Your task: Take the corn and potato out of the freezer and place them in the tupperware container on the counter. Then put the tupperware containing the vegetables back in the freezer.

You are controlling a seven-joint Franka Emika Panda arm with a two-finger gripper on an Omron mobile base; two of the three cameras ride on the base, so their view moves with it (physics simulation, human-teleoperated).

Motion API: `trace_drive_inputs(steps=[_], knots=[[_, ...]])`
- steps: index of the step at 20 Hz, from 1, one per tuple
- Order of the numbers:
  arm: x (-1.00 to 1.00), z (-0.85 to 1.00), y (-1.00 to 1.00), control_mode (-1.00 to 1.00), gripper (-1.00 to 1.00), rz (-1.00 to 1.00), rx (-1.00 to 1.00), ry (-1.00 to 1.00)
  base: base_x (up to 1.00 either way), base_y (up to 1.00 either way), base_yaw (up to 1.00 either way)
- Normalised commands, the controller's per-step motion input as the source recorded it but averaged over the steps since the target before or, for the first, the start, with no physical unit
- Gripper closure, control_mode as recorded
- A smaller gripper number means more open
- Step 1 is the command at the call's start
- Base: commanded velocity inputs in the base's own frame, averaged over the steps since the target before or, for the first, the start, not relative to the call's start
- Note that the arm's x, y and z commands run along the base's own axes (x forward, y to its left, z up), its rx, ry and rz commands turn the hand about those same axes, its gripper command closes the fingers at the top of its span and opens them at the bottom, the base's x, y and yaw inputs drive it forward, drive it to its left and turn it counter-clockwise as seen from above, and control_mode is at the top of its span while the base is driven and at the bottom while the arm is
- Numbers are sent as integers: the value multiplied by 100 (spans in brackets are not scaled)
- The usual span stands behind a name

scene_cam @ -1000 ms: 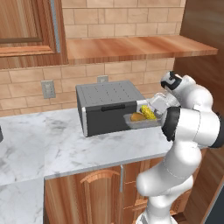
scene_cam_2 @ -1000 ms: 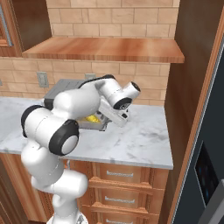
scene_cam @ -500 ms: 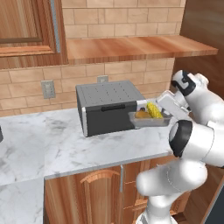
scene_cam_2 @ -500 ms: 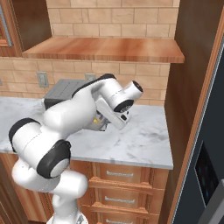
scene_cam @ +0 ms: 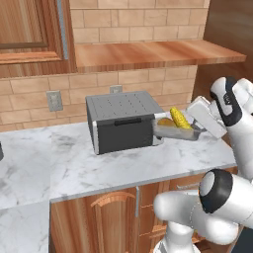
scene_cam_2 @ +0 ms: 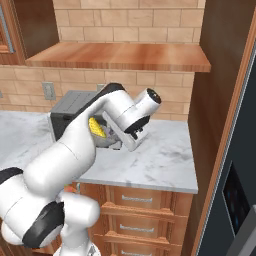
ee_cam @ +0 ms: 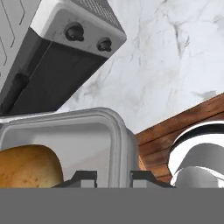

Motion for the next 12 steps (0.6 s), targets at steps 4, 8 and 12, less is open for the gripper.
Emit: trace_drive_inputs(steps=[4,8,12], knots=[[-51,23,0,-100,100,-39,0,7,0,0,0],[-59,7,0,-100,100,-43,-3,0,0,0,0],[-58,0,4,-100,100,-44,-21,-6,0,0,0]])
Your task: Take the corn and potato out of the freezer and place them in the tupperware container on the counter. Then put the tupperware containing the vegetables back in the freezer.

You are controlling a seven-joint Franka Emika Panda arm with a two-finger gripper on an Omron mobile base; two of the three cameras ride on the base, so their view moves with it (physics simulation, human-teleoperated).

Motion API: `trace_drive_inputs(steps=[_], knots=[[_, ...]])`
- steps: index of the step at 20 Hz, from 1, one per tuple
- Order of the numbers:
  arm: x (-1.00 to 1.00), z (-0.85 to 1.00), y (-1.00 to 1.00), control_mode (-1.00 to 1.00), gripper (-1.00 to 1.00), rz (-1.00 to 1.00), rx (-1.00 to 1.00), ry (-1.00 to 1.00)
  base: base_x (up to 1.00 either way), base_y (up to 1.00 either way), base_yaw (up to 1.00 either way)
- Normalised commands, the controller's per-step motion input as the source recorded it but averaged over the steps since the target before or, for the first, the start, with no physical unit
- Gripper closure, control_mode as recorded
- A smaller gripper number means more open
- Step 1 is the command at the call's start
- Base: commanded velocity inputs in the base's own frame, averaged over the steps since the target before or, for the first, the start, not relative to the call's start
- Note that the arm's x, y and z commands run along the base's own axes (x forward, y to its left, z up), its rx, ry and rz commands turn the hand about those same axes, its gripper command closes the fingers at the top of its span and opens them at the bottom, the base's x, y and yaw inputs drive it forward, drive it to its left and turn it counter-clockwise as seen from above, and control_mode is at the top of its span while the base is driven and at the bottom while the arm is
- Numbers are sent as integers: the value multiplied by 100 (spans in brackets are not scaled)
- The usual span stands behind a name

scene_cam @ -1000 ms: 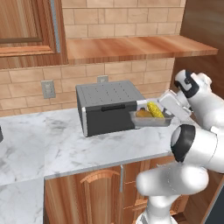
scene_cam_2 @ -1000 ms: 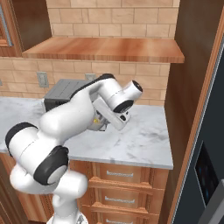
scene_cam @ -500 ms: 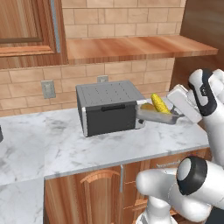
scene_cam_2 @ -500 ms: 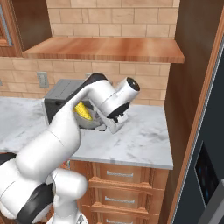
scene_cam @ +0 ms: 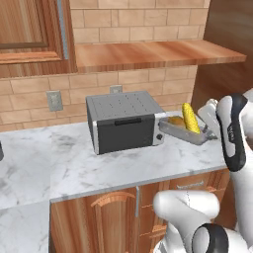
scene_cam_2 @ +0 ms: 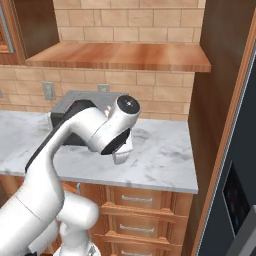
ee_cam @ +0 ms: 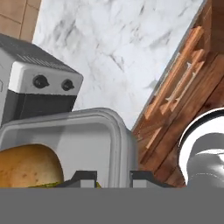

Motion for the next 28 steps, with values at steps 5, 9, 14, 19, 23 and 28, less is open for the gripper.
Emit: trace_drive_inputs(steps=[5,9,14,19,23,28], knots=[[-47,0,13,-100,100,-42,-23,-6,0,0,0],[-18,9,4,-100,100,-39,-13,-2,0,0,0],[-19,22,3,-100,100,-34,-2,0,0,0,0],[-5,3,4,-100,100,-4,0,-1,0,0,0],[-15,31,2,-100,100,0,0,-3,0,0,0],[-27,66,0,-100,100,-2,1,0,0,0,0]])
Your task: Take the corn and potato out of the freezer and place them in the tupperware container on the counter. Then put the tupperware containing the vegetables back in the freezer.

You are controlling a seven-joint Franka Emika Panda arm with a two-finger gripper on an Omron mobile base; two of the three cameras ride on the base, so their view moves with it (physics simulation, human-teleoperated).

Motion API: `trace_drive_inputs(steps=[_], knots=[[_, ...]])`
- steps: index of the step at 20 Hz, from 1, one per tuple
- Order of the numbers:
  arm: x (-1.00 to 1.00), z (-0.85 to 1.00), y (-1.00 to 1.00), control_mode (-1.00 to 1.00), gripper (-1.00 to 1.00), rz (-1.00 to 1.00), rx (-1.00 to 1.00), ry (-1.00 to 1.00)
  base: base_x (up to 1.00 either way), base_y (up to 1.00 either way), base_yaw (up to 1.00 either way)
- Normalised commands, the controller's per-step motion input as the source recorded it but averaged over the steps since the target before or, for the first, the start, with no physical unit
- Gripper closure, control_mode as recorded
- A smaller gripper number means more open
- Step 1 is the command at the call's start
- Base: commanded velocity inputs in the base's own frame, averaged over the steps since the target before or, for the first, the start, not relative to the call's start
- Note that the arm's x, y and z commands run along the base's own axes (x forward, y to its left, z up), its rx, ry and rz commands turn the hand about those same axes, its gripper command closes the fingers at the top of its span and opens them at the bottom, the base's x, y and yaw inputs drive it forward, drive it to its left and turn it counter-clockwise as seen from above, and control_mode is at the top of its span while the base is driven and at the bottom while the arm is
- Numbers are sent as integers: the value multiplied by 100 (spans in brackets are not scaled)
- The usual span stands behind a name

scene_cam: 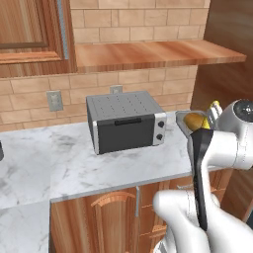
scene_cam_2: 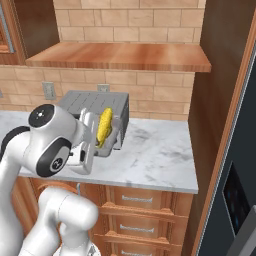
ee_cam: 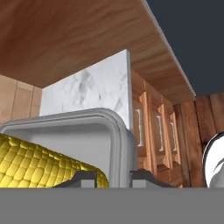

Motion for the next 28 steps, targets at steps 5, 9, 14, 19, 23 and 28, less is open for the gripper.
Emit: trace_drive_inputs(steps=[5,9,14,19,23,28], knots=[[-26,56,5,-100,100,0,2,1,0,0,0],[-43,38,12,-100,100,0,2,0,0,0,0],[-51,1,6,-100,100,0,0,-4,0,0,0],[0,0,0,-100,100,0,0,0,0,0,0],[0,0,0,-100,100,0,0,0,0,0,0],[0,0,0,100,100,0,0,0,-24,0,0]])
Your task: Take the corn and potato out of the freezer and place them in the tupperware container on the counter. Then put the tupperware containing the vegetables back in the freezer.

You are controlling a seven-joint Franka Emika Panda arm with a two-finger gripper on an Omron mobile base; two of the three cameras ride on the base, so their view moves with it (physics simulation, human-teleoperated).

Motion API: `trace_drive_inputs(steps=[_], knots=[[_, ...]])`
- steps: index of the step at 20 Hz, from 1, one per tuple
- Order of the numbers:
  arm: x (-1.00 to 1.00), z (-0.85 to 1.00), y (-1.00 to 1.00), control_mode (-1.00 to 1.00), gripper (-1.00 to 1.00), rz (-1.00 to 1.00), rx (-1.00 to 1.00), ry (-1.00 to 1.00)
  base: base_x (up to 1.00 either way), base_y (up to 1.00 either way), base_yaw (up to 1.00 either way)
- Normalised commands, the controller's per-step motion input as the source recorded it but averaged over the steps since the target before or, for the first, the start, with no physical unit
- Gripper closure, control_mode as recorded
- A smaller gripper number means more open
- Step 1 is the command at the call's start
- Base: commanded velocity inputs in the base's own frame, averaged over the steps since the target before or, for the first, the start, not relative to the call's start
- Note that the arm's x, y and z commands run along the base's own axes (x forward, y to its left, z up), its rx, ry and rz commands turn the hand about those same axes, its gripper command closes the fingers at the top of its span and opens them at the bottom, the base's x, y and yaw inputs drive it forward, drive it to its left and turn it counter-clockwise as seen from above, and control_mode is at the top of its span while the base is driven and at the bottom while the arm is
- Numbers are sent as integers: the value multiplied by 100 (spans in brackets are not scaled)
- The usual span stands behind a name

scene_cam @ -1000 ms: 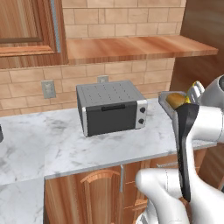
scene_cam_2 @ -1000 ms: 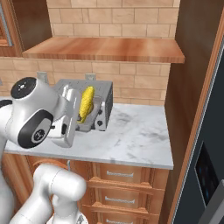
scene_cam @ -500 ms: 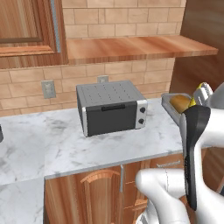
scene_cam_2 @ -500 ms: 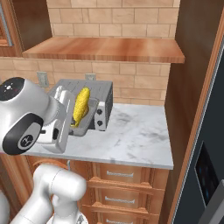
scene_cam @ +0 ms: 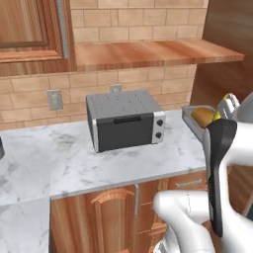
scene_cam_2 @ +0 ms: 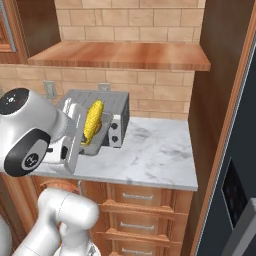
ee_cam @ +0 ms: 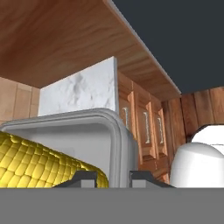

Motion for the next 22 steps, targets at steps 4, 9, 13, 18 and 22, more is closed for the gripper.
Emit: trace_drive_inputs(steps=[4,9,13,18,22], knots=[[0,0,0,100,100,0,0,0,-99,-13,0],[0,0,0,100,100,0,0,0,-93,-19,-17],[0,0,0,100,100,0,0,0,-46,-23,-46],[0,0,0,100,100,0,0,0,-55,-32,-57],[0,0,0,100,100,0,0,0,-59,-19,-59]])
